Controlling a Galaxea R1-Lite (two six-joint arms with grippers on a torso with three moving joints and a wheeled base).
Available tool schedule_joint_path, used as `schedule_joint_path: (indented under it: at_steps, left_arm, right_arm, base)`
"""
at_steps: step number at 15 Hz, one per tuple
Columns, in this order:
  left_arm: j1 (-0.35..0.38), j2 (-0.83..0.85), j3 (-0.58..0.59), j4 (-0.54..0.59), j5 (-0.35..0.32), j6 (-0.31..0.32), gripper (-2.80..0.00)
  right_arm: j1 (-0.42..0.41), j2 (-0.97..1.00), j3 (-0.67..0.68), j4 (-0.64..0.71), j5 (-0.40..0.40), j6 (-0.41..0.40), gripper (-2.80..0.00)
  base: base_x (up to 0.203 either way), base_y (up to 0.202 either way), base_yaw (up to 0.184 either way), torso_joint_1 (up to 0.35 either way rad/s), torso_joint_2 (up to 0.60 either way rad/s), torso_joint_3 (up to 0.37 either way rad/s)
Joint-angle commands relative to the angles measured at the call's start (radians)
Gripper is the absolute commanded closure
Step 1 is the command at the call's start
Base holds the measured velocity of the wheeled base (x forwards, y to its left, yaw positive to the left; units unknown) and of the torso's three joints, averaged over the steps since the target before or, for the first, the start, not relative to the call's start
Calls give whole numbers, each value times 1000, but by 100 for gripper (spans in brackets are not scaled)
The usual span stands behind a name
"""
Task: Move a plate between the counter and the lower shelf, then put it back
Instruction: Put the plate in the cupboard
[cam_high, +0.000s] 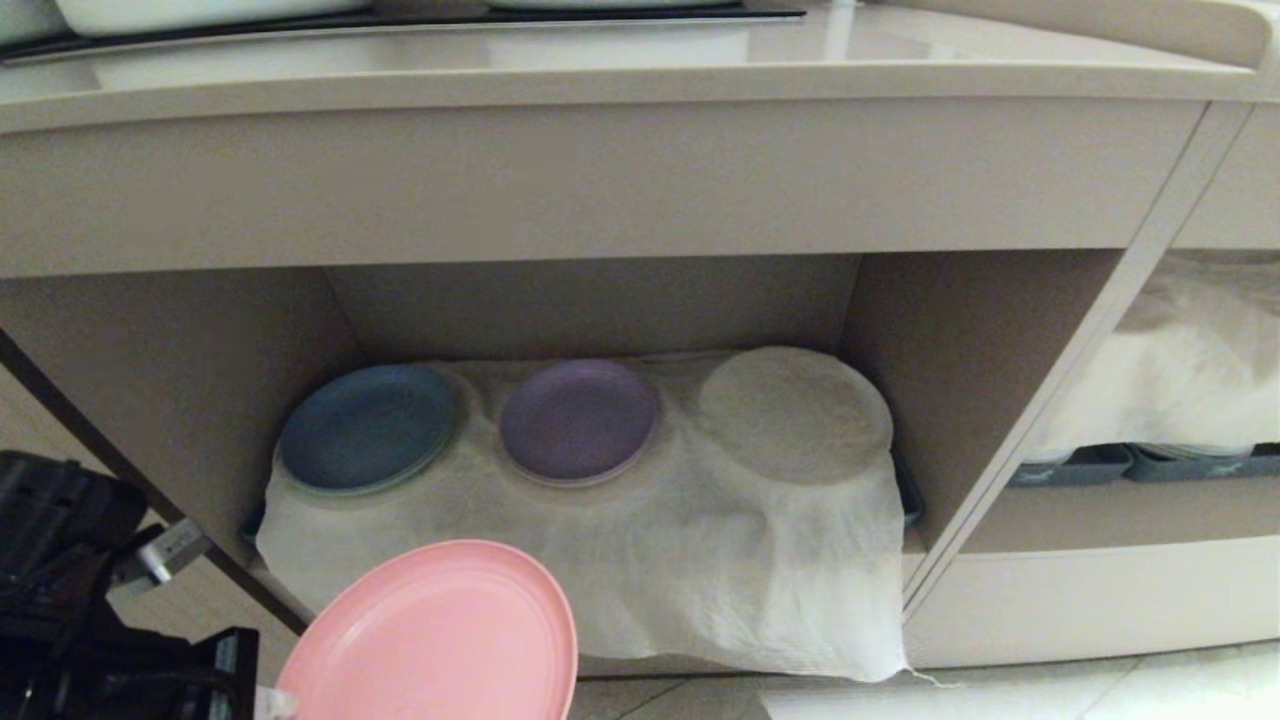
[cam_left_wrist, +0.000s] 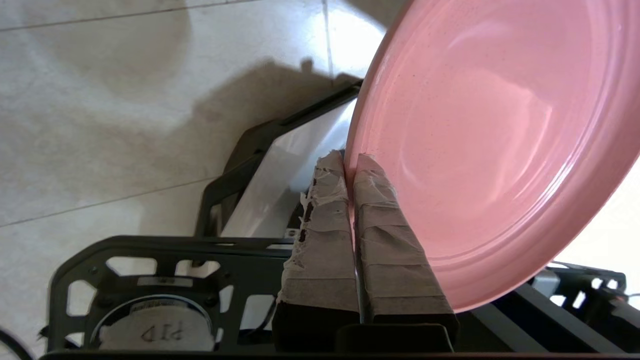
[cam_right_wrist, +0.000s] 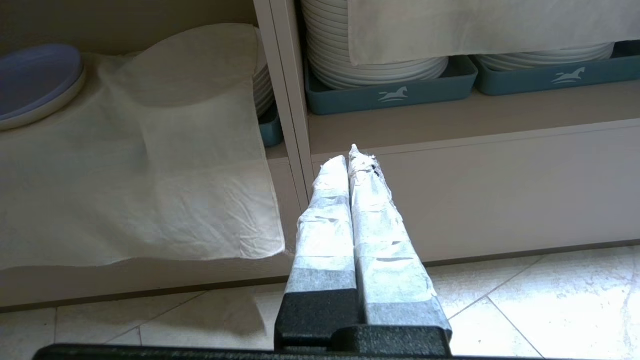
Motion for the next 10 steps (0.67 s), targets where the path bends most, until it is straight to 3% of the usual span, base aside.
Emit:
schedule_joint_path:
  at_steps: [1,10]
  left_arm:
    - [0,5,1,-3,-21,-3,0]
    - [0,0,17,-3,-28,-6,0]
  right_arm:
    - [0,0,0,0,-1,1,0]
    - [0,0,0,0,-1,1,0]
  base:
    - [0,0,0,0,0,0]
    - [0,0,0,0,0,0]
